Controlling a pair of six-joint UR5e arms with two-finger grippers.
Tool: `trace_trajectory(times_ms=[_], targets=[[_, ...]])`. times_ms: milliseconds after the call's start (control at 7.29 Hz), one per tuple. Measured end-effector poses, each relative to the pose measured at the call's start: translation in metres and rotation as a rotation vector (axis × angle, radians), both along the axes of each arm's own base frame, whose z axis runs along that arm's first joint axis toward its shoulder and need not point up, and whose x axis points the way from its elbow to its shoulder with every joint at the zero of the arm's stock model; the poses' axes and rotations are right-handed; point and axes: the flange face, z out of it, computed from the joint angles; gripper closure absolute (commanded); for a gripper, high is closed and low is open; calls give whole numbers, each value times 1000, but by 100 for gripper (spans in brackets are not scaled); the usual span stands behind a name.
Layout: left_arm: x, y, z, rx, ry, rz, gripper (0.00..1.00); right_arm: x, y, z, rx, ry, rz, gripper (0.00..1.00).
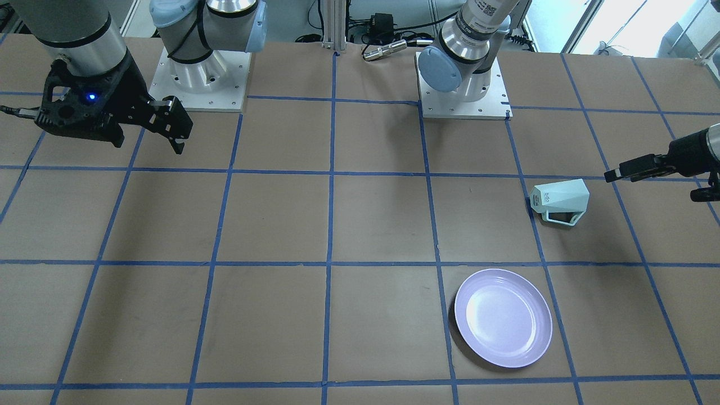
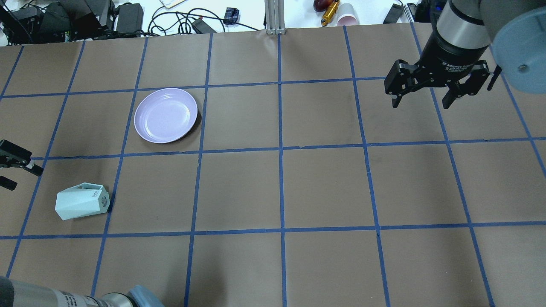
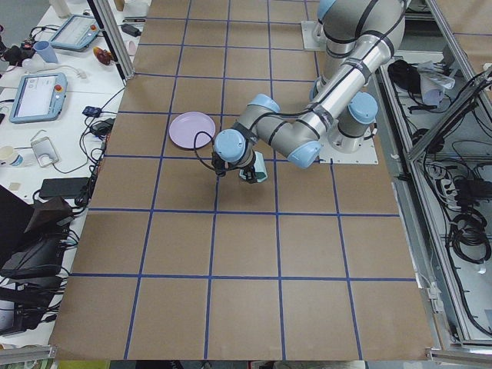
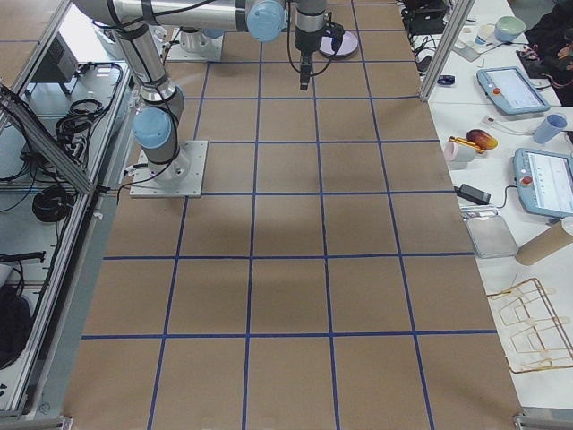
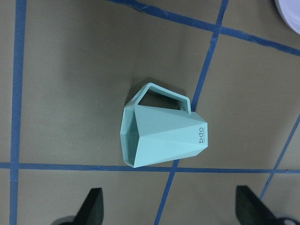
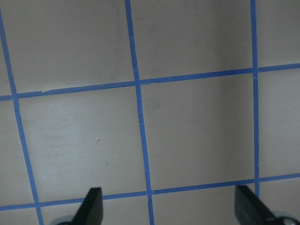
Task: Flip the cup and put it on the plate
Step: 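Close the left gripper on the mug's open rim, then lift the mug with the left gripper, tilting it upright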
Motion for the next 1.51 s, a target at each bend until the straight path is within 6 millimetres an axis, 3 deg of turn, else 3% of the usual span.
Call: trace_trajectory(times_ms=[412, 1098, 1373, 1510], targets=[[13, 6, -43, 28, 75, -12, 0, 0, 0, 0, 0, 0, 0, 0], [-1, 14, -93, 57, 195, 23, 1, 0, 0, 0, -1, -1, 0, 0], [-4, 16, -104, 72, 216, 27, 18, 0, 0, 0, -1, -1, 0, 0], [-5, 15, -108, 72, 229, 34, 40, 0, 0, 0, -1, -1, 0, 0]])
